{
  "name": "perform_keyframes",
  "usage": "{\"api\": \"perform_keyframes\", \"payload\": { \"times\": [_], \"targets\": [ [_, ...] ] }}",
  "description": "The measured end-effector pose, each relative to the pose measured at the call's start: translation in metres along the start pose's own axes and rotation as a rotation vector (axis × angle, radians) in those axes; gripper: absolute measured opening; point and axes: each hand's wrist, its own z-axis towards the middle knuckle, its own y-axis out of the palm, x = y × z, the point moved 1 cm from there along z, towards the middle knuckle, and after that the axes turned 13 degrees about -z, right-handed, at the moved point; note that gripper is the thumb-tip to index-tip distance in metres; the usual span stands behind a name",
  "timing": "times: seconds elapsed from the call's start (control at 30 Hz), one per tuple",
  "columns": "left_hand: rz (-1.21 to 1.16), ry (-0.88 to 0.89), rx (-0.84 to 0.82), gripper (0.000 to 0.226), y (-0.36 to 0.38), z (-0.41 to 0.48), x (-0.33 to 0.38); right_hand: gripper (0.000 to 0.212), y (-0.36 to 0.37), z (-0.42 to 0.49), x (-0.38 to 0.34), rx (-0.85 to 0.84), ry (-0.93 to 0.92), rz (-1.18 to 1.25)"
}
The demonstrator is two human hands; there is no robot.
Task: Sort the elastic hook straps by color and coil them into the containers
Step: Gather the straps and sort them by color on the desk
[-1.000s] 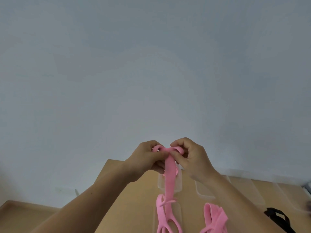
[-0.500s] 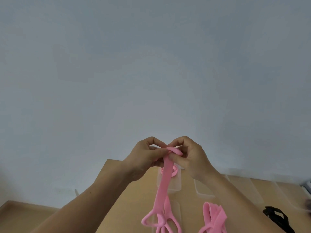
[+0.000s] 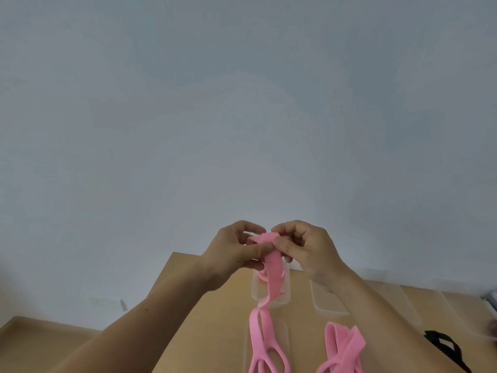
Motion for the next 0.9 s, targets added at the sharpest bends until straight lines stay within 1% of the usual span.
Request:
{"api": "perform_keyframes", "payload": {
  "times": [0.03,0.1,0.27,0.37,0.4,0.47,0.53,0.6,0.7,0.77,0.83,0.9],
  "targets": [
    [0.016,-0.038,-0.028,0.033,-0.001,0.000,0.002,0.016,0.001,0.000,0.000,-0.003,-0.005,-0.004],
    [0.013,-0.088,-0.065,0.031,-0.002,-0.001,0.004,0.019,0.003,-0.001,0.001,-0.011,-0.023,-0.011],
    [-0.148,-0.146,-0.127,0.034,-0.002,-0.002,0.007,0.027,0.007,-0.001,-0.002,-0.004,-0.082,-0.016],
    [-0.218,-0.161,-0.159,0.026,-0.001,-0.003,0.010,0.037,0.006,0.001,-0.003,-0.004,-0.104,-0.017],
    [-0.227,-0.155,-0.154,0.022,-0.001,-0.003,0.011,0.039,0.007,0.002,-0.002,-0.007,-0.103,-0.020],
    [-0.222,-0.134,-0.099,0.018,-0.001,-0.002,0.011,0.037,0.008,0.002,-0.001,-0.019,-0.107,-0.042],
    [-0.212,-0.110,-0.061,0.022,-0.003,-0.002,0.010,0.031,0.010,0.003,0.000,-0.032,-0.116,-0.057],
    [-0.206,-0.083,-0.065,0.022,-0.004,-0.003,0.009,0.028,0.011,0.004,-0.001,-0.042,-0.100,-0.031],
    [-0.201,-0.023,-0.073,0.022,-0.006,-0.003,0.010,0.040,0.010,0.005,0.003,-0.069,-0.019,0.052],
    [-0.148,0.037,-0.063,0.021,-0.008,-0.001,0.010,0.042,0.010,0.004,0.004,-0.108,0.046,0.139],
    [-0.057,0.086,-0.051,0.018,-0.008,0.001,0.008,0.039,0.008,0.004,0.003,-0.114,0.090,0.205],
    [0.005,0.111,-0.050,0.018,-0.008,0.002,0.006,0.034,0.007,0.005,0.001,-0.090,0.120,0.182]
  ]
}}
